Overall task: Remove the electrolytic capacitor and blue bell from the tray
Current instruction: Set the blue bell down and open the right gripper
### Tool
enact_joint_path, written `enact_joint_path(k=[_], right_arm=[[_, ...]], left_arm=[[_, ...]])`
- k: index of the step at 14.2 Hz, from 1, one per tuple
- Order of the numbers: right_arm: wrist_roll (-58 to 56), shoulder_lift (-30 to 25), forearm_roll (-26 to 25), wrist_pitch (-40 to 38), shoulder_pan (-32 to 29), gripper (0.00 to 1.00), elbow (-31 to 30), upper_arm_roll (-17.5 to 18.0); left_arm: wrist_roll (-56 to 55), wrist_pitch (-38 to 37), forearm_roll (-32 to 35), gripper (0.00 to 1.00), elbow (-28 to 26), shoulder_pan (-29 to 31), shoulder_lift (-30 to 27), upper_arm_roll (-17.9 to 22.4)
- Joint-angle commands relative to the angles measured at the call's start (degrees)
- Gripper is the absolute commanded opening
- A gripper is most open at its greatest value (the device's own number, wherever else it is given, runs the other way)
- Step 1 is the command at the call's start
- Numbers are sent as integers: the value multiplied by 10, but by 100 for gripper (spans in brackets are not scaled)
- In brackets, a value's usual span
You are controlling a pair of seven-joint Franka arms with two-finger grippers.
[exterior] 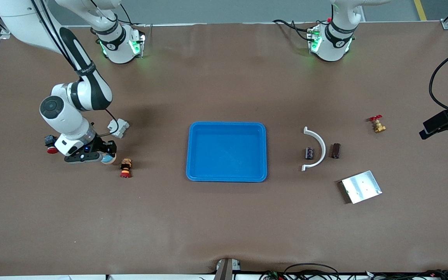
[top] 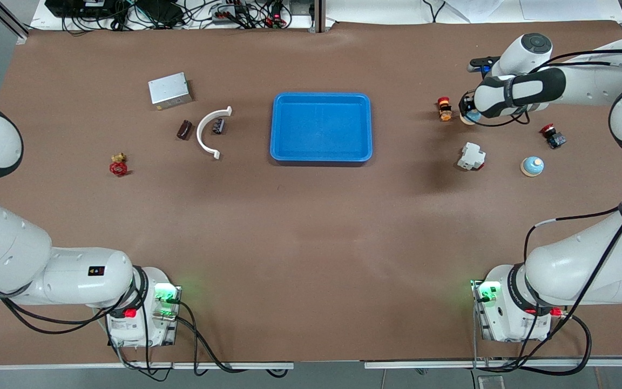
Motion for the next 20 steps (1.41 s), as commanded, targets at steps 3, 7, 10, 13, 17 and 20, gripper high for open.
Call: enact_joint_path(k=[3, 7, 10, 13, 17, 20], right_arm=[[-37, 28, 6, 10, -24, 0, 13, 8], [-55, 40, 6, 9, -32, 0, 17, 8], [-55, 43, 6, 5, -31, 0, 18, 8], [-53, 48, 6, 4, -32, 0, 19, 8], [-52, 50, 6, 3, -33, 0, 22, 8], [-51, 57, 8, 2, -34, 6, 24, 8]], left_arm=[[1, -10, 11, 100, 8, 3, 5, -4], [1, -9, 11, 100, 8, 3, 5, -4], [1, -9, 11, 100, 8, 4, 6, -4], [1, -9, 11, 100, 8, 4, 6, -4], [1, -8, 11, 100, 8, 7, 6, -4], [1, -8, 11, 100, 8, 7, 8, -4]])
